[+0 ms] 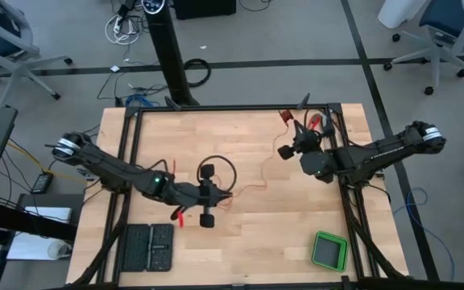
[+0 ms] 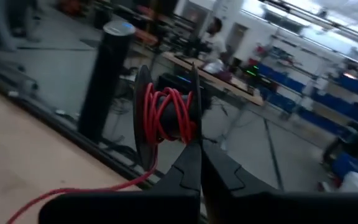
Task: Coil cords
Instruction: Uncoil the red wire from the black spool
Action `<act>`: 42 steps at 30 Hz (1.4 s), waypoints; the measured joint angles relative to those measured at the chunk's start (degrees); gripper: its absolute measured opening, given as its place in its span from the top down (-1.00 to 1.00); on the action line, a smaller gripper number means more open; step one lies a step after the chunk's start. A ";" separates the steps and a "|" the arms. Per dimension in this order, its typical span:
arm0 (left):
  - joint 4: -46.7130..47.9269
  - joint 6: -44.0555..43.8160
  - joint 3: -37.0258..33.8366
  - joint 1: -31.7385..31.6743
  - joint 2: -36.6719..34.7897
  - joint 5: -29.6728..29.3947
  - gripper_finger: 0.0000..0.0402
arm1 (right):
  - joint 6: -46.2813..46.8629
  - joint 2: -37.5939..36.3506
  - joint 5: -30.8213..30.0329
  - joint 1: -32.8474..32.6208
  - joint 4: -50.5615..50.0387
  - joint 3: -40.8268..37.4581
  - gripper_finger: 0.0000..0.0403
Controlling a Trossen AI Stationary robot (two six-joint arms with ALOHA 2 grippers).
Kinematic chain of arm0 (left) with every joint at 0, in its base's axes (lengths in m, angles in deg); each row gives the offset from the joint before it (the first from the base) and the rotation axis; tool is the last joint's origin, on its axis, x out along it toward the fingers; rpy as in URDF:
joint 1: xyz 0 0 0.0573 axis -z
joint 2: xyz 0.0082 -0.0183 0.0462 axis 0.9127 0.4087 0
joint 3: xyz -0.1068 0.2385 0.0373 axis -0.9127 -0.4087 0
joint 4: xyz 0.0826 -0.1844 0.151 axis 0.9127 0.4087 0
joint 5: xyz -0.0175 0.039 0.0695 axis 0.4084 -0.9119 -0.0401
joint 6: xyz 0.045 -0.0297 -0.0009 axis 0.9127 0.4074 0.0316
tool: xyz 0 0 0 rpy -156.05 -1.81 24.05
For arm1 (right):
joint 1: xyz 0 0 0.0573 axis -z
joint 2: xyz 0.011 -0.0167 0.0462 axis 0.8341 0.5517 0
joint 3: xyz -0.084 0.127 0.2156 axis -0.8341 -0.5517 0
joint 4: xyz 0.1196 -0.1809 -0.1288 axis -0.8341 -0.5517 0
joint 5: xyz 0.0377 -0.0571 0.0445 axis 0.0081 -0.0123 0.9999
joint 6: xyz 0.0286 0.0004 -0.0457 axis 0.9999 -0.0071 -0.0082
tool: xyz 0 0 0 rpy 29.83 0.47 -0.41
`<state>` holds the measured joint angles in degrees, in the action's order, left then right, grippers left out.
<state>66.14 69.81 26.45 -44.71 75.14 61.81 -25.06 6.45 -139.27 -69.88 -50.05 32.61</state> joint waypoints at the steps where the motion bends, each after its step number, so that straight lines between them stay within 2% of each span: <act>1: 1.27 -0.73 0.00 -0.06 0.18 -0.85 1.00 | -2.53 -0.21 1.41 -0.44 2.74 0.00 1.00; 5: 6.79 -4.25 0.00 -0.98 0.54 -5.06 1.00 | -13.01 -0.92 10.22 -3.02 14.46 0.00 1.00; 8: 10.66 -6.89 -0.02 -1.79 0.58 -8.85 1.00 | -20.09 -1.10 20.17 -5.98 21.60 0.00 1.00; 13: 14.57 -9.40 -0.53 -3.29 0.56 -13.04 1.00 | -25.31 -1.38 35.47 -11.09 23.77 0.00 1.00; 19: 10.34 -9.18 -4.18 -5.80 0.56 -12.96 1.00 | -28.79 -1.42 44.21 -15.65 22.42 0.00 1.00; 26: 8.59 -9.22 -6.16 -9.43 0.56 -13.76 1.00 | -26.20 -2.38 46.77 -18.12 7.39 0.00 1.00; 30: 6.97 -9.32 -6.10 -10.72 0.56 -14.35 0.99 | -19.81 -2.40 41.99 -16.69 0.54 0.00 1.00; 33: 4.77 -9.26 -5.99 -10.97 0.56 -14.12 0.92 | -17.28 -2.40 40.79 -15.38 -0.93 0.00 1.00; 38: 4.04 -8.77 -5.99 -10.95 0.56 -11.95 0.50 | -17.10 -2.45 40.12 -14.91 -1.01 -0.01 1.00; 42: 4.97 -10.08 -5.99 -10.92 0.56 -11.90 0.08 | -16.58 -3.55 30.83 -14.91 -1.05 -0.02 1.00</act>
<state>71.11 59.73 20.46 -55.63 75.70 49.91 -41.65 2.89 -108.44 -84.79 -51.10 32.59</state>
